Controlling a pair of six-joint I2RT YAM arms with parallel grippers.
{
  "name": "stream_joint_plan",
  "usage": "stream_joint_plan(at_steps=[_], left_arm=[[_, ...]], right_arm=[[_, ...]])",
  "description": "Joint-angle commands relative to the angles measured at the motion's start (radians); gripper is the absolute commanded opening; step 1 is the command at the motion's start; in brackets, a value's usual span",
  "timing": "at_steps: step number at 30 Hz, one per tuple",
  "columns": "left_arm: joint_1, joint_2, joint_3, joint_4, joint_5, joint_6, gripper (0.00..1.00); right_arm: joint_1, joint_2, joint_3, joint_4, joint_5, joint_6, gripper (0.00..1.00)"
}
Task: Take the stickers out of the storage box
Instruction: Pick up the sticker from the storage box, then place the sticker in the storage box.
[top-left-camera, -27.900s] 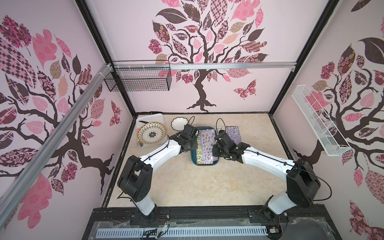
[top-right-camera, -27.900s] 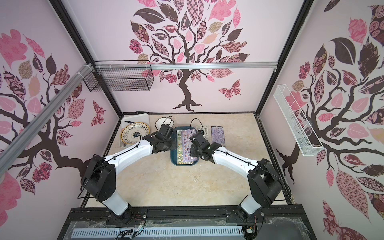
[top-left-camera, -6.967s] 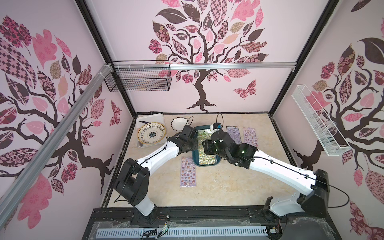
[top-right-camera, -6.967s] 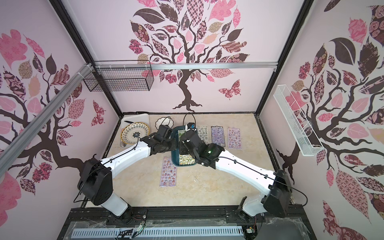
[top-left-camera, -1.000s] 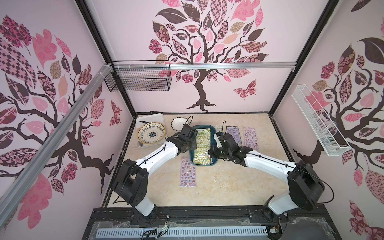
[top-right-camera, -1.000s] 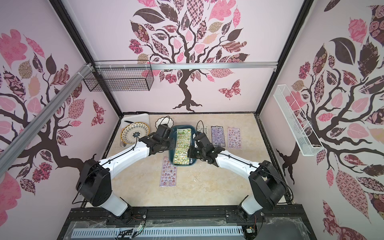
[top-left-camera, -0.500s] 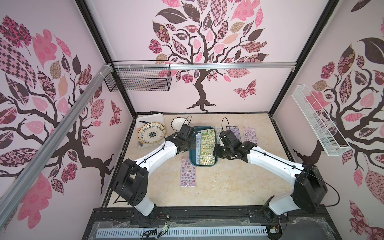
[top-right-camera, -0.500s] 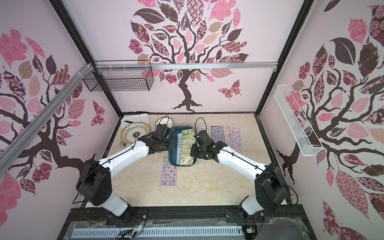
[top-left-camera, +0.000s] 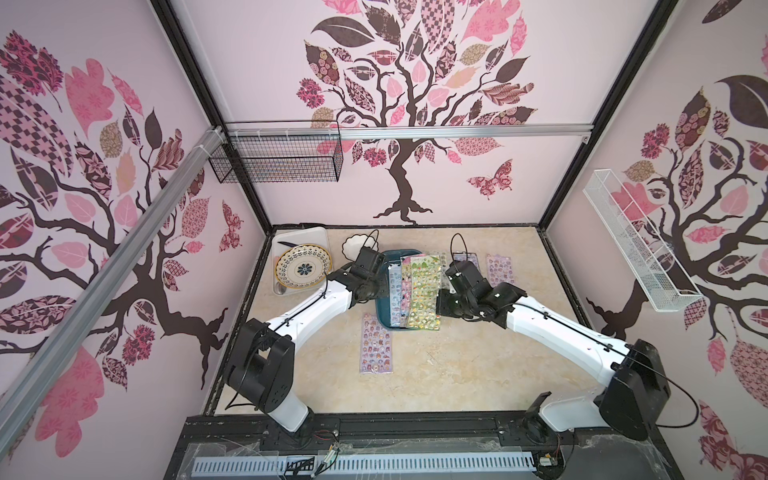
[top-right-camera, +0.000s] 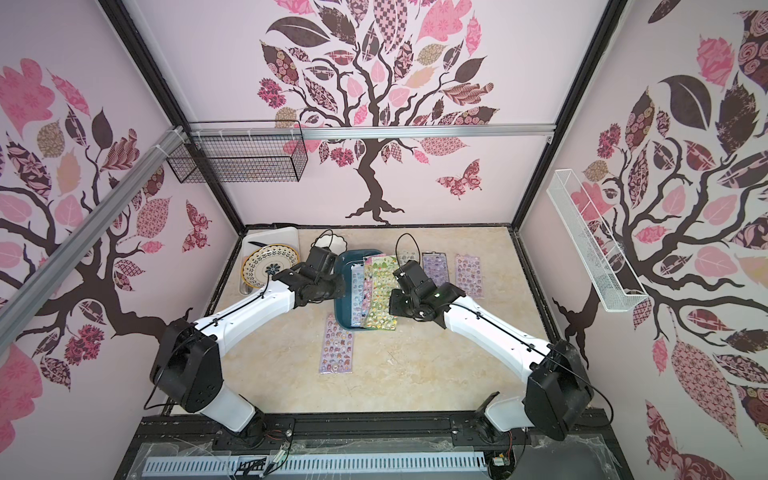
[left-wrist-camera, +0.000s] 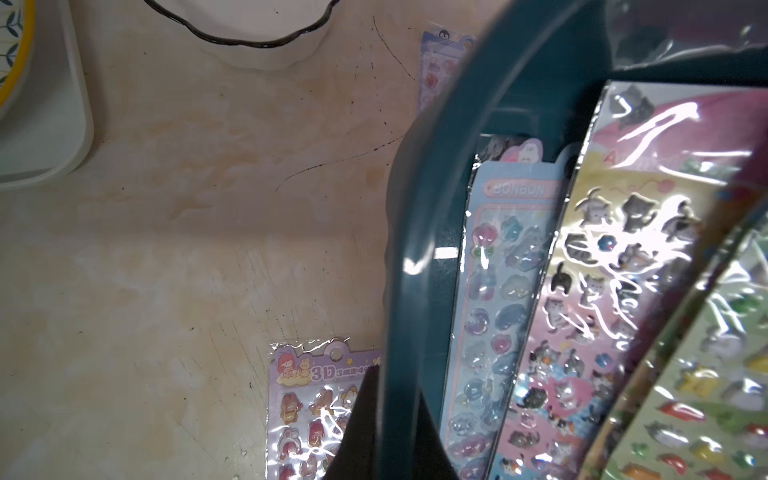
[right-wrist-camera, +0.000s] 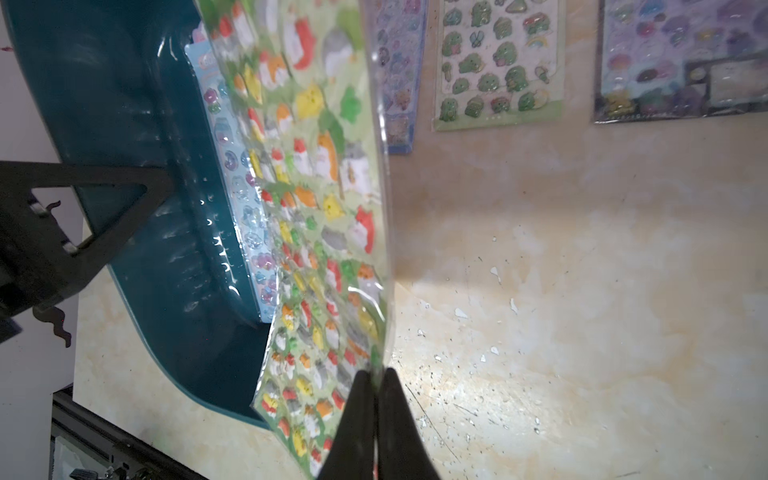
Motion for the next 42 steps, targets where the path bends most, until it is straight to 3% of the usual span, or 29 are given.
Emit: stream_joint_plan(at_steps=[1,9,16,21,31,38,42], left_arm=[[0.014,-0.049,0.031,0.038,0.000,-0.029,0.00],[0.045,-0.049,0.031,0.033,-0.013,-0.031,0.00],[0.077,-0.041,0.041,0.020,-0.019,-0.033,0.00],[0.076,-0.024,0.046,0.007,-0.019,-0.037,0.00],[0.076,0.028,0.080,-0.045,-0.018,-0.044,0.00],[0.024,0.039,0.080,-0.024,0.066,-0.045,0.00],[0.002,0.029,0.072,-0.005,0.084,-0.040,0.00]], right_arm=[[-0.011,-0.033,-0.015,-0.074,0.054,-0.018,0.07],[-0.049,-0.082,-0.040,-0.091,0.035,-0.026,0.00],[-0.126,-0.131,-0.159,-0.005,-0.197,-0.021,0.00],[-0.126,-0.192,-0.202,0.102,-0.287,0.021,0.00],[-0.126,-0.397,-0.097,0.091,-0.264,0.056,0.00],[-0.109,-0.318,-0.050,0.200,-0.360,0.105,0.00],[-0.077,-0.182,-0.043,0.282,-0.390,0.124,0.00]])
